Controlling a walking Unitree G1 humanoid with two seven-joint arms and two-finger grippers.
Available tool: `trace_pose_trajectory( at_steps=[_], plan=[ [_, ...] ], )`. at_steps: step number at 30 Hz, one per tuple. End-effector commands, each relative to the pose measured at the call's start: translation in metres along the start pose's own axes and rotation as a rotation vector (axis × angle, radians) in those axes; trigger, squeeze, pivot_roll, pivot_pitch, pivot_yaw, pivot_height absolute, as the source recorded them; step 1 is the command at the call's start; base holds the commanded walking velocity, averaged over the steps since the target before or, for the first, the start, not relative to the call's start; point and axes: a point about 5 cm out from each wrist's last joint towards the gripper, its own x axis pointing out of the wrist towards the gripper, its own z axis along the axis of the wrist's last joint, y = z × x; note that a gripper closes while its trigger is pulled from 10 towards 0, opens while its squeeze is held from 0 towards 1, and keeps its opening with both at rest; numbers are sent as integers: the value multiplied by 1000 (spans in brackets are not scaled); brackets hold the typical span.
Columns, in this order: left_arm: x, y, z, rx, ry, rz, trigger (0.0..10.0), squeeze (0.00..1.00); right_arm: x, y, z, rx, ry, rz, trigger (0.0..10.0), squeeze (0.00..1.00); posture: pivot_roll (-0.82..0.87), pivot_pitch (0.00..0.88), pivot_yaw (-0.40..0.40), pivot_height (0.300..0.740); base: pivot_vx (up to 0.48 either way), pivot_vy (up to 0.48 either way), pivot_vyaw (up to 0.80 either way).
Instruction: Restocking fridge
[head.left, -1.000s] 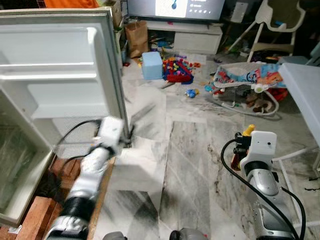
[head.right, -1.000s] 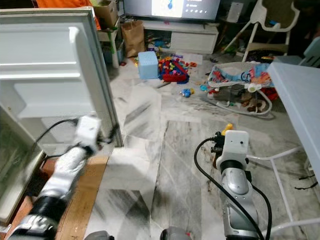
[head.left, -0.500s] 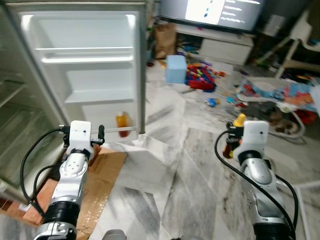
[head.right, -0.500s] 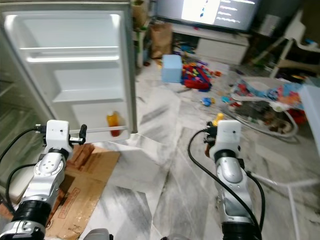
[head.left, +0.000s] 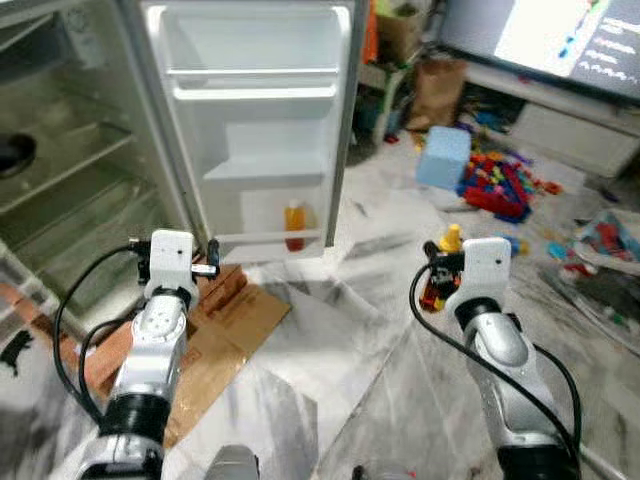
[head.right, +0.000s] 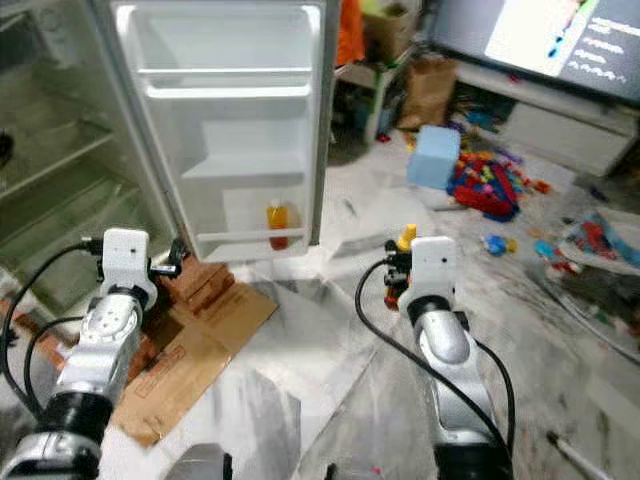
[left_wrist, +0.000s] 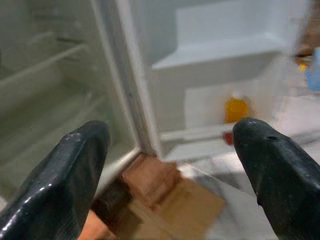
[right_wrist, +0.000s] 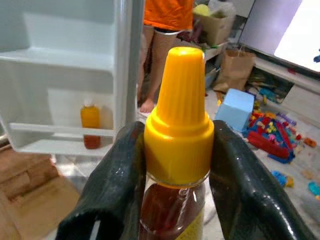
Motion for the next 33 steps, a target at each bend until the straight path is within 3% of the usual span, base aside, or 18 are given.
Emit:
trace_pose_trajectory(
  at_steps=[1, 11, 30, 33],
  plan=[
    [1, 11, 2, 19, -2, 29, 10000, 0, 4, 7, 15, -1, -72, 41, 10000, 0, 52, 0, -54, 740, 0, -330, 794],
    [-3, 23, -2, 38, 3, 101, 10000, 0, 2, 11, 13, 4, -72, 57, 10000, 0, 58, 0, -60, 740, 0, -124, 757],
    [1, 26, 2, 51, -11, 112, 10000, 0, 7, 16, 19, 56, -131, 59, 10000, 0, 65, 0, -54, 740, 0, 0, 0],
    [2, 28, 3, 57, -16, 106, 10000, 0, 9, 20, 23, 69, -150, 74, 10000, 0, 55, 0, -41, 740, 386, 0, 0]
  ],
)
